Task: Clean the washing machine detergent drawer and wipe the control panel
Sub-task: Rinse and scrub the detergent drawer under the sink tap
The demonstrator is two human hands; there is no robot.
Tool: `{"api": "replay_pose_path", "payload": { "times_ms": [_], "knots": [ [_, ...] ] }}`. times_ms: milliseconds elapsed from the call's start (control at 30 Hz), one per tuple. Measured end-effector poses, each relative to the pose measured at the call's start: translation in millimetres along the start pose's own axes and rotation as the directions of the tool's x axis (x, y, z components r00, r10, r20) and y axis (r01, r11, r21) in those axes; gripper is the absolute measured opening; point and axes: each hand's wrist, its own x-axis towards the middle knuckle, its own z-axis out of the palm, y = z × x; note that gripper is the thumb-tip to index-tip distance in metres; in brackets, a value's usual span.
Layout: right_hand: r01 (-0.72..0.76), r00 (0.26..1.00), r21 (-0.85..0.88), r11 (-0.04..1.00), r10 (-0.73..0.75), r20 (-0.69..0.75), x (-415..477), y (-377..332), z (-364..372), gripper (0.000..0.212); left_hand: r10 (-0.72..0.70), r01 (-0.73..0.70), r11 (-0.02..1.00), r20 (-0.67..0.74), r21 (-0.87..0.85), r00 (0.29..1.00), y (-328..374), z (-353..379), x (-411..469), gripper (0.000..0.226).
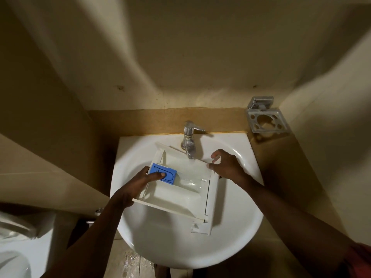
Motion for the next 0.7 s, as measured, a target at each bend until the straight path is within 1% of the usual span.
{"api": "replay_pose_path", "payload": {
  "times_ms": [67, 100, 200, 233, 333, 400, 467, 500, 533, 567, 600, 633, 667, 700],
  "knots": [
    [0.003, 0.999, -0.017, 1.000, -0.004, -0.045, -1, -4, -2, 0.012, 0.001, -0.001, 1.000, -0.006, -0.013, 1.000, -1, 1, 2, 0.052],
    [0.003, 0.998, -0.037, 0.999, -0.005, -0.067, -2, -7, -4, 0.011, -0.006, 0.006, 1.000, -0.011, -0.016, 1.000, -3, 0, 4, 0.052],
    [0.014, 0.991, -0.070, 0.997, -0.023, -0.129, -6, -10, -8, 0.013, -0.039, 0.039, 0.999, -0.007, 0.023, 0.999, -7, 1, 7, 0.069],
    [0.022, 0.987, -0.069, 0.997, -0.033, -0.154, -7, -10, -8, 0.013, -0.042, 0.042, 0.998, -0.004, 0.040, 0.999, -7, 2, 7, 0.072],
    [0.047, 0.969, -0.079, 0.996, -0.064, -0.238, -10, -6, -2, 0.014, -0.032, 0.034, 0.995, -0.023, 0.095, 0.999, -5, 6, 12, 0.074],
    [0.079, 0.963, -0.127, 0.989, -0.108, -0.247, -10, 1, 2, 0.012, 0.014, -0.012, 0.990, -0.015, 0.144, 1.000, -2, 8, 13, 0.072],
    [0.119, 0.956, -0.168, 0.979, -0.159, -0.247, -12, 5, 3, 0.011, 0.046, -0.042, 0.985, -0.019, 0.165, 0.999, 0, 9, 15, 0.066],
    [0.170, 0.930, -0.218, 0.961, -0.230, -0.288, -14, 6, 2, 0.013, 0.052, -0.046, 0.986, -0.030, 0.162, 0.998, 0, 9, 16, 0.060],
    [0.247, 0.875, -0.290, 0.925, -0.341, -0.343, -17, 5, 1, 0.016, 0.054, -0.047, 0.987, -0.038, 0.156, 0.998, 0, 9, 17, 0.055],
    [0.340, 0.803, -0.344, 0.875, -0.460, -0.378, -20, 1, 0, 0.019, 0.056, -0.048, 0.987, -0.046, 0.156, 0.997, 0, 9, 18, 0.054],
    [0.431, 0.761, -0.340, 0.836, -0.539, -0.360, -24, -4, 0, 0.020, 0.056, -0.047, 0.986, -0.053, 0.160, 0.997, 0, 9, 19, 0.057],
    [0.494, 0.772, -0.283, 0.822, -0.564, -0.291, -27, -11, 2, 0.021, 0.049, -0.038, 0.985, -0.057, 0.169, 0.997, 2, 8, 20, 0.062],
    [0.498, 0.824, -0.211, 0.841, -0.534, -0.188, -29, -16, 5, 0.023, 0.045, -0.035, 0.984, -0.057, 0.174, 0.997, 3, 8, 21, 0.067],
    [0.433, 0.891, -0.169, 0.886, -0.448, -0.069, -28, -20, 10, 0.027, 0.042, -0.031, 0.983, -0.057, 0.181, 0.997, 4, 7, 22, 0.070]
  ]
}}
